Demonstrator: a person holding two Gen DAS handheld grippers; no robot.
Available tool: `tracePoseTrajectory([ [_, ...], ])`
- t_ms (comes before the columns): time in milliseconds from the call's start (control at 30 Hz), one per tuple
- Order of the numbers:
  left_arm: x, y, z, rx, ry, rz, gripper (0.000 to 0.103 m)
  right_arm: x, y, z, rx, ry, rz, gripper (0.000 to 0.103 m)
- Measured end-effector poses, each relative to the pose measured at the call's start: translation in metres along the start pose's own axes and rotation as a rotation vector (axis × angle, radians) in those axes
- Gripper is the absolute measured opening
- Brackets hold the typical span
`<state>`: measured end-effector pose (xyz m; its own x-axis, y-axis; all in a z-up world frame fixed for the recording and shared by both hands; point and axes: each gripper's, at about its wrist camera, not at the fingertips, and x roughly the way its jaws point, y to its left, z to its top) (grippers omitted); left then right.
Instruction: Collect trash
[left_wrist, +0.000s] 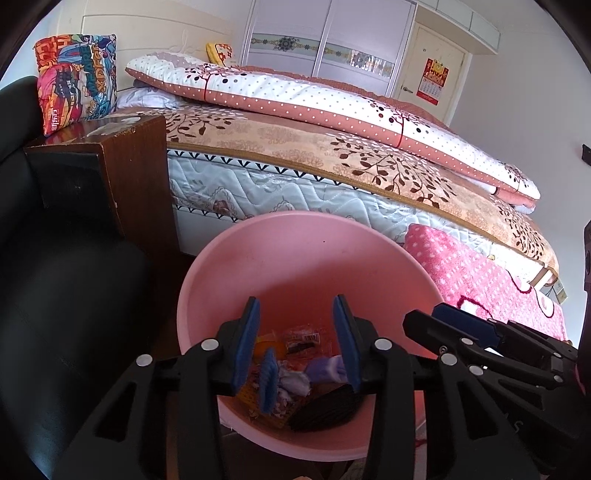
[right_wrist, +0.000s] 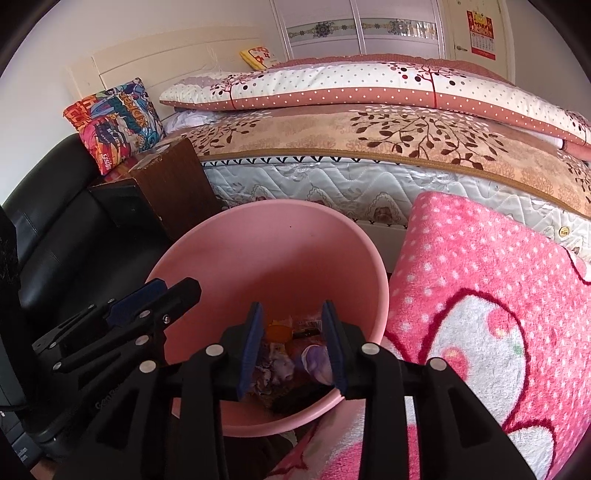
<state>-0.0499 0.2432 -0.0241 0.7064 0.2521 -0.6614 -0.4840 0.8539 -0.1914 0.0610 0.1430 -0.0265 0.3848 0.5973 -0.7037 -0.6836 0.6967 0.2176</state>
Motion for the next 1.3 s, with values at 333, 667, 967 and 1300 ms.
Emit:
tracePoseTrajectory([
  [333, -0.029, -0.014, 0.001, 0.028, -0.052, -0.015, 0.041, -0.043, -0.002, -0.01, -0.031, -0.087, -0.011, 0.053],
  [667, -0.069, -0.036, -0.012, 0.037, -0.129, -0.004, 0.041, -0.096, -0.006, -0.036, -0.055, -0.175, -0.069, 0.07],
  [967, -0.099, -0.058, -0.022, 0.073, -0.173, -0.006, 0.041, -0.129, -0.006, -0.055, -0.066, -0.225, -0.081, 0.076],
  [1300, -0.122, -0.071, -0.035, 0.077, -0.2, 0.001, 0.041, -0.152, -0.008, -0.069, -0.056, -0.251, -0.075, 0.077],
])
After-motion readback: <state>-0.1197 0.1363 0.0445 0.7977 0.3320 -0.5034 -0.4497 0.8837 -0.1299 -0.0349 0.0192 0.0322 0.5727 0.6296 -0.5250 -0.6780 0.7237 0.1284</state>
